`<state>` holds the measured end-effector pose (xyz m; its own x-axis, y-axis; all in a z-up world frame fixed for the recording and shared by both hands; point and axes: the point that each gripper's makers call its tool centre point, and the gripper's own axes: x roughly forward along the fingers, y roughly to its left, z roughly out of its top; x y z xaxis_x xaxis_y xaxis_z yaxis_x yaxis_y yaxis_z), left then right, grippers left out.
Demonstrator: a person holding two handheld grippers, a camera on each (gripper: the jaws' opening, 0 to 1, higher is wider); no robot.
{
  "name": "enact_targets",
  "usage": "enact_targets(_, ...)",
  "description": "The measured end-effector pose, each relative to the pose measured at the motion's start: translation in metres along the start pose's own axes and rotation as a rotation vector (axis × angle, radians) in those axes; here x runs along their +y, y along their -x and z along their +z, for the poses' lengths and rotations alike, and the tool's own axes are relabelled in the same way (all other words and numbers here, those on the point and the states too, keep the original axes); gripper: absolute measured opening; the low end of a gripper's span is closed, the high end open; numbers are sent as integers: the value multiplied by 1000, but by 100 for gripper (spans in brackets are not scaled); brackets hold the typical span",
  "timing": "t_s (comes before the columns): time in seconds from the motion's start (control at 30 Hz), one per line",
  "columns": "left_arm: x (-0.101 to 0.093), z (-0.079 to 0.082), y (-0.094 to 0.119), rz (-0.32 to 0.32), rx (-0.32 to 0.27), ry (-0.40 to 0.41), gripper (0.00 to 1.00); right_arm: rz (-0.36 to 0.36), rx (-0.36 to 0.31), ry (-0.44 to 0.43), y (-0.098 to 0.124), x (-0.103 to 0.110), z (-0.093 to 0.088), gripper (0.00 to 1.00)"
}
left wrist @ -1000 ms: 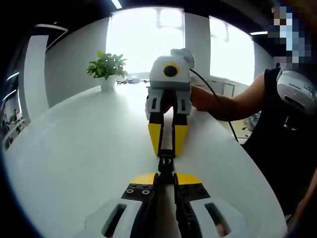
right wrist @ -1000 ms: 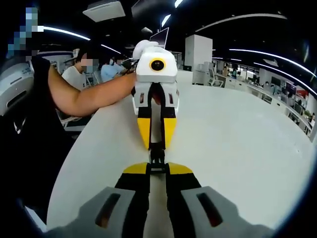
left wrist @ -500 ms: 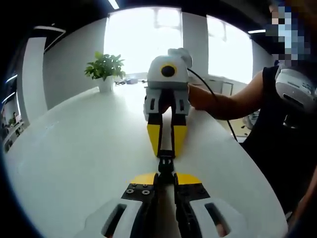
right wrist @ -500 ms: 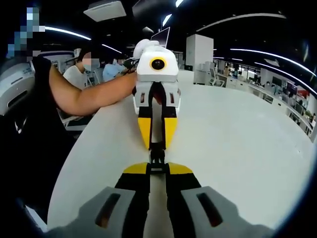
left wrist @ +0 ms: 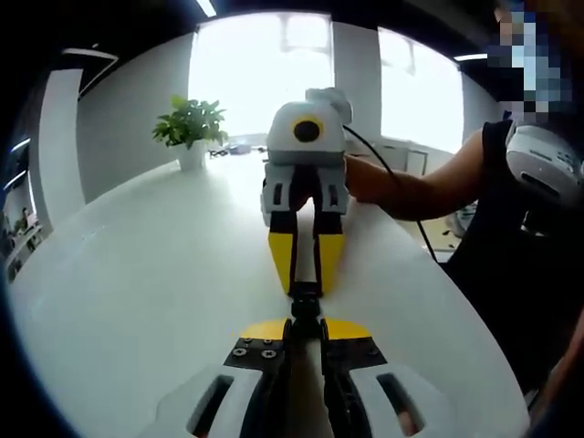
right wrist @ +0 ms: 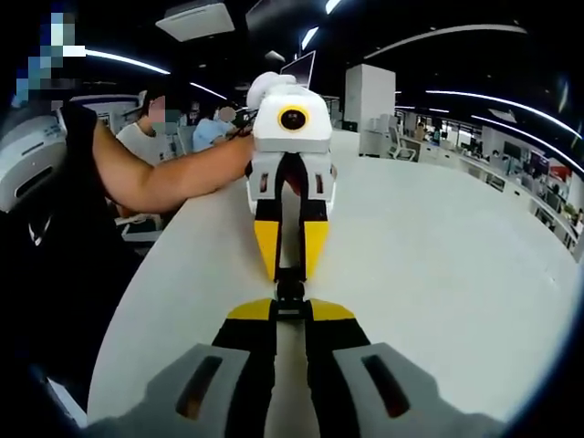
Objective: Snap the two parts of the plastic buckle together until the buckle closes and remains connected.
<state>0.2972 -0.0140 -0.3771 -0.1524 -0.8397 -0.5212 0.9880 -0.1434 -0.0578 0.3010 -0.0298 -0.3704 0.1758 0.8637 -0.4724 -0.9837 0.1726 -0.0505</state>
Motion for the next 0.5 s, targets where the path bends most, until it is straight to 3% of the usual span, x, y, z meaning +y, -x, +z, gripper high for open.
enact_targets(0.5,1,1,1,-6,7,12,10,11,-2,-22,-1,-3,1,10)
